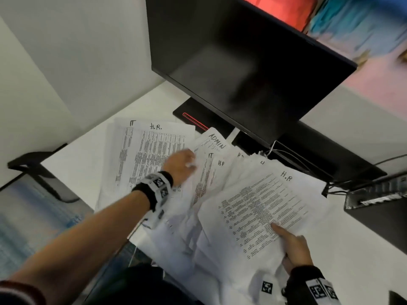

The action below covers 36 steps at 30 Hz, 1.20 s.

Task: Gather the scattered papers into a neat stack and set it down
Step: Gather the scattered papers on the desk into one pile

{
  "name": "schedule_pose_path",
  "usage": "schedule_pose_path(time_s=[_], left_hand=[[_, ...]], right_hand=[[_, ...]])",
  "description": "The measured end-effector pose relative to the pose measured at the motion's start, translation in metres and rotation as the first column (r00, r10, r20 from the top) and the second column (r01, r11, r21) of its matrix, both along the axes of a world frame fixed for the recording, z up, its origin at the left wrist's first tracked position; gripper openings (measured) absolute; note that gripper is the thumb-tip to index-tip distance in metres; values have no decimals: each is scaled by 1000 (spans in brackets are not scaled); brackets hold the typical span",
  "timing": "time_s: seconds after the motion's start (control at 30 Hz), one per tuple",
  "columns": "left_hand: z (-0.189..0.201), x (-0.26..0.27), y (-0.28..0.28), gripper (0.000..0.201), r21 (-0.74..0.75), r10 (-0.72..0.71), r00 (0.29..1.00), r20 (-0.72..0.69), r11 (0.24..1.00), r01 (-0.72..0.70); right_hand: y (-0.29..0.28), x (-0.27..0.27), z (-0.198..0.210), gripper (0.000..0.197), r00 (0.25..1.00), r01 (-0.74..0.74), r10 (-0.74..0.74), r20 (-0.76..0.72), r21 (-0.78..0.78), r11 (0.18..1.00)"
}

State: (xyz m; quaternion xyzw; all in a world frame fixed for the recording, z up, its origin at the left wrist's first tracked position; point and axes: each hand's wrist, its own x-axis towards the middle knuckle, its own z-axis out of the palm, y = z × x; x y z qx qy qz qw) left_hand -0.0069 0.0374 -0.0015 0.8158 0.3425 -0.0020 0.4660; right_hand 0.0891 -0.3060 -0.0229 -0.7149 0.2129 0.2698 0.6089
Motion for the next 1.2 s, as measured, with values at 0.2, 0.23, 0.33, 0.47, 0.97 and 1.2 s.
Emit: schedule_pose_path(time_s=[0.2, 0.23, 0.33, 0.47, 0.97, 1.2], left_hand=[[-5, -53, 109, 85, 448, 652, 660, -372, 750, -488], [-7, -58, 116, 96, 418, 634, 639, -434, 771, -481], [-10, -60, 118, 115, 405, 575, 657, -487, 816, -413], [-13, -52, 114, 104, 174, 572, 684, -452, 809, -561], [129, -73, 79, 19, -178, 98, 896, 434, 984, -22], [68, -32, 8, 34, -339, 6, 960, 281, 936, 93]], right_hand=[[9, -10, -12, 46, 991, 16, -10, 135, -47, 999], [12, -13, -13, 49, 990, -7, 14, 139, -49, 999], [23, -14, -7, 58, 989, -47, 51, 139, -32, 998], [30, -6, -16, 60, 993, -73, 81, 85, -93, 993], [58, -18, -3, 47, 987, -12, 32, 155, -124, 992], [71, -21, -6, 102, 997, 72, -72, 14, 5, 997]])
